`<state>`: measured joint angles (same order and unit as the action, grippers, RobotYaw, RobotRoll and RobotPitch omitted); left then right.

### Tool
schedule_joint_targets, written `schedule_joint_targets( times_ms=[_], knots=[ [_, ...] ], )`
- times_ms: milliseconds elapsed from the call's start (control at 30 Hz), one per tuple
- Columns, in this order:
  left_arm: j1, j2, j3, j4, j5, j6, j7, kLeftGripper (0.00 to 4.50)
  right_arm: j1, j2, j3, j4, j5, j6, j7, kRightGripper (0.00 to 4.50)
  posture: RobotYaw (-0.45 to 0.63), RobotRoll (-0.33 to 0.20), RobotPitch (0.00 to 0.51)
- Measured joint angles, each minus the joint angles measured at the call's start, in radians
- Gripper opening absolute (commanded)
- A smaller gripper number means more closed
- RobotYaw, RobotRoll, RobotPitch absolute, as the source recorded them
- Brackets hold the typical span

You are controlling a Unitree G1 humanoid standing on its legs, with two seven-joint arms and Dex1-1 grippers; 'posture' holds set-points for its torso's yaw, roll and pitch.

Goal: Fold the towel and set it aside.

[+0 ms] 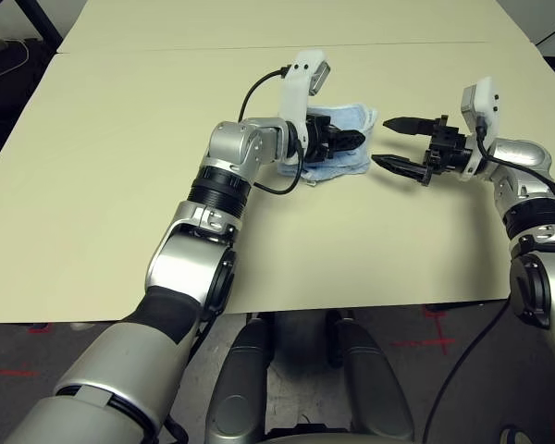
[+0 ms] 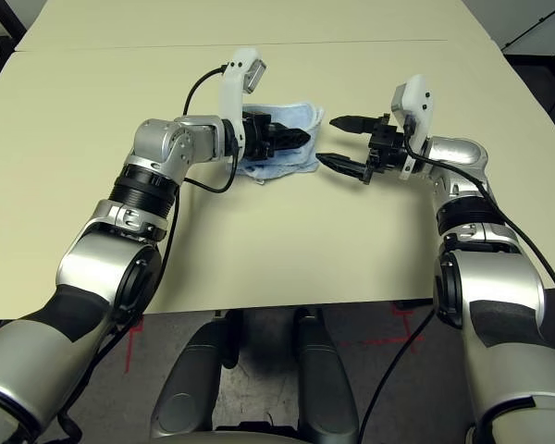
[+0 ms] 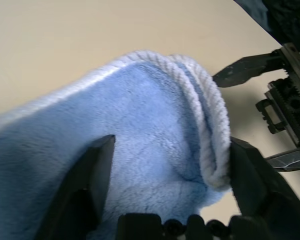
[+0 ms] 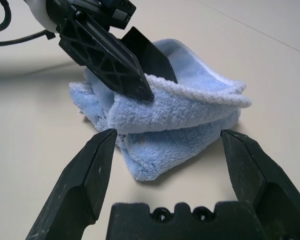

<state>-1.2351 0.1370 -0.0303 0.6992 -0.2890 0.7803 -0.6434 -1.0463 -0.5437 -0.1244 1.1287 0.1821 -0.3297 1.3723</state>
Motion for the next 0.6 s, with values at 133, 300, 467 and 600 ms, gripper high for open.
schedule_joint_targets(
  times_ms=[133, 300, 467, 600],
  knots=[
    [0.0, 0.036, 0.051, -0.088, -0.039, 0.065, -0.009, 4.48, 0.0, -0.001, 0.0, 0.001, -0.005, 0.0, -0.006, 4.5, 0.12, 0.0, 0.237],
    [0.001, 0.135, 0.063, -0.197, -0.101, 0.128, -0.116, 4.48, 0.0, -0.008, 0.0, 0.002, -0.006, 0.0, -0.007, 4.5, 0.11, 0.0, 0.232],
    [0.034, 0.214, 0.064, -0.239, -0.122, 0.142, -0.173, 4.48, -0.003, -0.017, 0.0, 0.001, -0.005, 0.001, -0.004, 4.5, 0.11, 0.0, 0.229],
    [0.126, 0.276, 0.062, -0.285, -0.121, 0.061, -0.231, 4.48, -0.007, -0.023, -0.007, 0.0, 0.001, 0.011, -0.002, 4.5, 0.1, 0.0, 0.227]
  ],
)
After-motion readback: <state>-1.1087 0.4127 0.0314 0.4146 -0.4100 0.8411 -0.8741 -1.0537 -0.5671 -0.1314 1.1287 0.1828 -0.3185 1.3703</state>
